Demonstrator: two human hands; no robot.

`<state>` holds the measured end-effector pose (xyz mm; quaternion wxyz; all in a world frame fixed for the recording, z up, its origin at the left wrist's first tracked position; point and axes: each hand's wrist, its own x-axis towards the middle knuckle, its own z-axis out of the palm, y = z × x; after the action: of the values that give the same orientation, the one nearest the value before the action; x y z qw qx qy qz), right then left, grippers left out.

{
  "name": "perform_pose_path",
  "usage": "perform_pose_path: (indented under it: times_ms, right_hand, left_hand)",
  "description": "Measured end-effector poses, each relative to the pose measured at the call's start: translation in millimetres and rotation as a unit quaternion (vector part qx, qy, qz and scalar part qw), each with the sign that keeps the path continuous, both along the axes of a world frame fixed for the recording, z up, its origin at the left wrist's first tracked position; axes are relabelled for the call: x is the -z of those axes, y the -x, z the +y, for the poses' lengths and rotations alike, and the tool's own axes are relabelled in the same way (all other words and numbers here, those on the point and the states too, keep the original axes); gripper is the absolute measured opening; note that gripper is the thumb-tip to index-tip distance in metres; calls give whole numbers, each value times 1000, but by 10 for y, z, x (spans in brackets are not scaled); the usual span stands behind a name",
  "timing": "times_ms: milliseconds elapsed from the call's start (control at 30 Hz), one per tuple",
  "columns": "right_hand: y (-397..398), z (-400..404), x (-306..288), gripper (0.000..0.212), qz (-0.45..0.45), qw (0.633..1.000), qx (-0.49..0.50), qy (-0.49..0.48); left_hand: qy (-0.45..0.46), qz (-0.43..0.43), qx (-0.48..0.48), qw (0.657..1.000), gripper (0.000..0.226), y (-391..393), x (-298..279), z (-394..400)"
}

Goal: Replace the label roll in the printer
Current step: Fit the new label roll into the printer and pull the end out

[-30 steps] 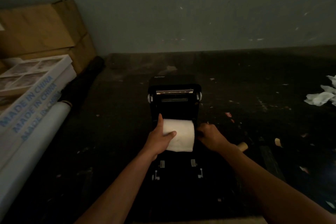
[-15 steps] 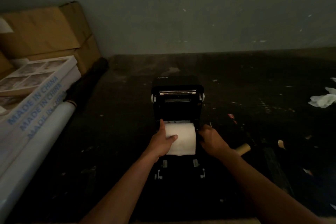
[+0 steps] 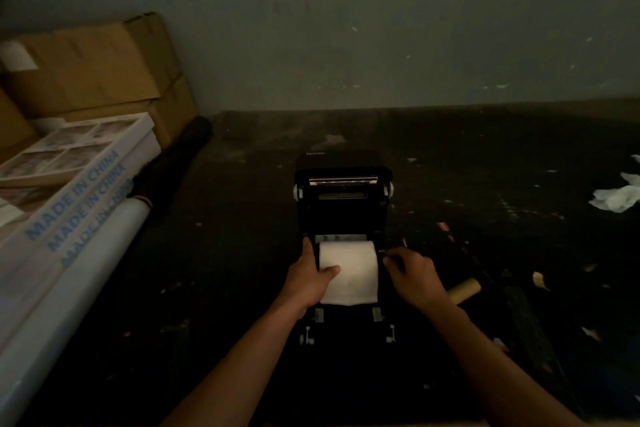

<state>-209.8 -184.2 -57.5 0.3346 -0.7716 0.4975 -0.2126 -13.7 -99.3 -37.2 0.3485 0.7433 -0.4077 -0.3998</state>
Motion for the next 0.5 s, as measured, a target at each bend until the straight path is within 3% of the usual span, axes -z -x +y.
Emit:
perform_pose_path:
  times_ms: [233, 500]
  right_hand:
    - [-16, 125, 106, 62, 2, 996, -25, -80]
    - [24, 261, 179, 62, 5, 998, 6, -66]
  left_hand:
    - [27, -54, 1, 998, 78, -26, 112, 223]
    - [46, -68, 10, 997, 88, 4, 152, 313]
